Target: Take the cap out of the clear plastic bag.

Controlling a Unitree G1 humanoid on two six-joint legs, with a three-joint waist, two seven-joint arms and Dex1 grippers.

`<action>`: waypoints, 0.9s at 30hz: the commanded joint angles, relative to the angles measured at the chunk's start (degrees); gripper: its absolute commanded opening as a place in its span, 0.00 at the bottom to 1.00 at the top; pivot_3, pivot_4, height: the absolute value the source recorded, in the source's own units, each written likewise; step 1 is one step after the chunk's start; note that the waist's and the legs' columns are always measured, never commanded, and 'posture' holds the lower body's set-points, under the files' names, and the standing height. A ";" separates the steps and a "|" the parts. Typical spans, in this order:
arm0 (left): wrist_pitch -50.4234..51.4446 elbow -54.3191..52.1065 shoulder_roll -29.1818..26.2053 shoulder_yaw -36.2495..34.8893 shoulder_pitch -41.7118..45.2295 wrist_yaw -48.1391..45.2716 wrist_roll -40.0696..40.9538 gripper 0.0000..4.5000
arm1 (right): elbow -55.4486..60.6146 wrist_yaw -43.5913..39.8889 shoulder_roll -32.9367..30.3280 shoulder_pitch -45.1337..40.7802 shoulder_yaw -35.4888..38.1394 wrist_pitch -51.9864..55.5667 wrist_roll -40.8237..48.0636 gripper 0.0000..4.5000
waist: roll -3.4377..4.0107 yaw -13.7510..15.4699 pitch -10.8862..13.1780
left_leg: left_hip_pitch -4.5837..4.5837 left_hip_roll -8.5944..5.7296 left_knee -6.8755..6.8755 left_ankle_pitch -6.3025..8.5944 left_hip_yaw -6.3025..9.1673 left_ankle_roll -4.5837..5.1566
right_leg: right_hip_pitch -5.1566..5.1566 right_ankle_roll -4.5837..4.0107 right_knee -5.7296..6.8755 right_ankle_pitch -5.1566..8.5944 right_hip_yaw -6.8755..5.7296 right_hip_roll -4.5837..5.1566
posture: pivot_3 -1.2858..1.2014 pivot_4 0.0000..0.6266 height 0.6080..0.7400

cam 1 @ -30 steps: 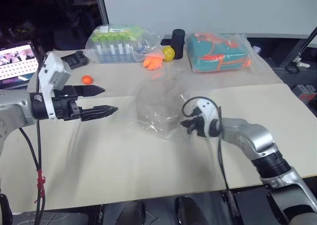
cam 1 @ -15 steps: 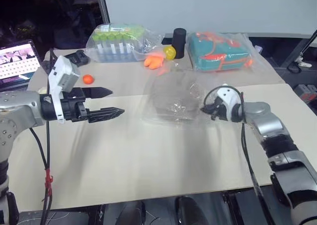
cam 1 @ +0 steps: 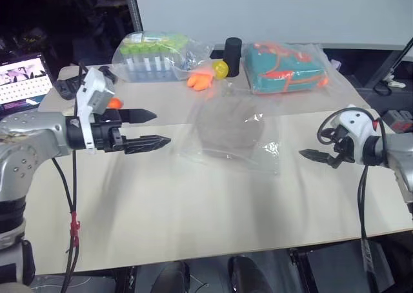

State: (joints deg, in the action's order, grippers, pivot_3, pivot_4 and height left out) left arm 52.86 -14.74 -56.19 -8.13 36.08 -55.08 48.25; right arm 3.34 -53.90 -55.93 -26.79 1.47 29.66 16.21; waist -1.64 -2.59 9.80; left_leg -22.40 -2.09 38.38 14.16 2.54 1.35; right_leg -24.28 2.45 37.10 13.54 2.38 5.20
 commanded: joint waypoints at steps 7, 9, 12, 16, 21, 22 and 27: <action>-3.34 2.99 1.29 2.25 3.67 -2.64 -4.35 1.00 | 26.66 8.31 8.52 6.16 -6.44 5.11 -0.42 0.99 | -0.07 0.51 0.02 | -0.05 -0.04 0.17 0.00 0.07 0.00 | 0.05 0.06 0.00 -0.03 -0.07 0.04 | 0.52 0.24 1.00; -3.23 3.06 1.30 2.22 3.87 -2.86 -4.62 1.00 | 24.58 11.24 10.83 6.70 -9.16 2.91 -4.15 0.99 | -0.09 0.72 0.01 | -0.12 -0.06 0.29 0.01 0.08 0.02 | 0.02 0.08 -0.01 -0.04 -0.08 0.07 | 0.52 0.24 1.00; -3.10 3.06 0.82 2.18 4.11 -3.17 -5.52 1.00 | 21.12 13.55 12.48 5.67 -10.79 0.41 -8.33 0.99 | -0.13 1.12 0.01 | -0.13 -0.08 0.34 0.02 0.08 0.03 | 0.01 0.08 -0.01 -0.04 -0.10 0.06 | 0.52 0.24 1.00; -2.66 3.08 0.43 1.60 4.38 -3.31 -6.10 1.00 | 16.28 15.50 14.74 4.54 -12.31 -3.21 -11.97 0.99 | -0.13 1.35 0.01 | -0.13 -0.07 0.34 0.02 0.07 0.03 | -0.01 0.08 0.00 -0.04 -0.10 0.04 | 0.52 0.24 1.00; -2.13 2.39 0.06 1.00 4.06 -3.11 -5.96 1.00 | 11.80 18.78 18.33 5.34 -13.50 -8.38 -16.32 0.99 | -0.13 1.43 0.01 | -0.12 -0.04 0.34 0.02 0.07 0.03 | 0.00 0.08 0.00 -0.04 -0.10 -0.01 | 0.52 0.24 1.00; -2.07 2.37 -0.09 0.84 4.01 -3.08 -6.00 1.00 | 11.03 19.44 18.74 5.44 -13.50 -9.15 -17.10 0.99 | -0.13 1.45 0.01 | -0.12 -0.06 0.34 0.02 0.06 0.03 | -0.01 0.08 0.00 -0.04 -0.08 0.01 | 0.52 0.24 1.00; -1.99 2.45 -0.34 0.63 4.00 -2.99 -6.08 1.00 | 7.27 23.55 20.59 5.56 -13.01 -13.85 -21.12 0.88 | -0.13 1.51 0.01 | -0.12 -0.06 0.36 0.02 0.07 0.03 | 0.00 0.08 0.02 -0.04 -0.09 0.00 | 0.52 0.24 1.00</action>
State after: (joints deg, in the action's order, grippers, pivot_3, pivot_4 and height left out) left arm 51.25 -11.06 -55.80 -5.62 38.69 -58.06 42.17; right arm 10.04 -31.98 -35.51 -21.01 -13.05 18.51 -3.58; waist -1.76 -1.08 9.81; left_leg -22.51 -2.14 38.73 14.17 2.61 1.37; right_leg -24.29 2.53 37.12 13.50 2.29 5.21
